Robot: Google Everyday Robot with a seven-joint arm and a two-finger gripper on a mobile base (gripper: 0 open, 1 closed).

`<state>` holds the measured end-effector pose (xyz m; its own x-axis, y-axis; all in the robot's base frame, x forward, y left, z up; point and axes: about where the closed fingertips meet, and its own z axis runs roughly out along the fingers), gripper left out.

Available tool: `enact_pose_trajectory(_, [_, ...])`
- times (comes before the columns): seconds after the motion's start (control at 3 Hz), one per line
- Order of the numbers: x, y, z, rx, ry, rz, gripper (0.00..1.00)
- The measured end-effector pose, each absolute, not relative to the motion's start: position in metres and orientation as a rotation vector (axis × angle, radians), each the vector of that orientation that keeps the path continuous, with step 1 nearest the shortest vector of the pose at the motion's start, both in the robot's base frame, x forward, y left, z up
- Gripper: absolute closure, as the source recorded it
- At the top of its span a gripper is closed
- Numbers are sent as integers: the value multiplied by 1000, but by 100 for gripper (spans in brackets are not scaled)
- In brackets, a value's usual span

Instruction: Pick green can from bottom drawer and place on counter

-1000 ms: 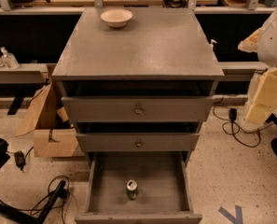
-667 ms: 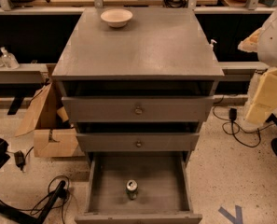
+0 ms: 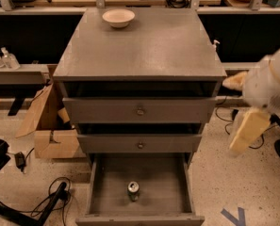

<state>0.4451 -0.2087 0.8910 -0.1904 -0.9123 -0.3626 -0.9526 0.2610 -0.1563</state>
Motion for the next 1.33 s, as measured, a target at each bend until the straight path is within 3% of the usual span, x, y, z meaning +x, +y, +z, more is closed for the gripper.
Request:
enact_pose_trajectory(0.67, [453, -202, 775, -1408, 1886, 463, 0])
enact_pose_trajectory(1.33, [465, -186, 725, -1285, 1665, 538, 0])
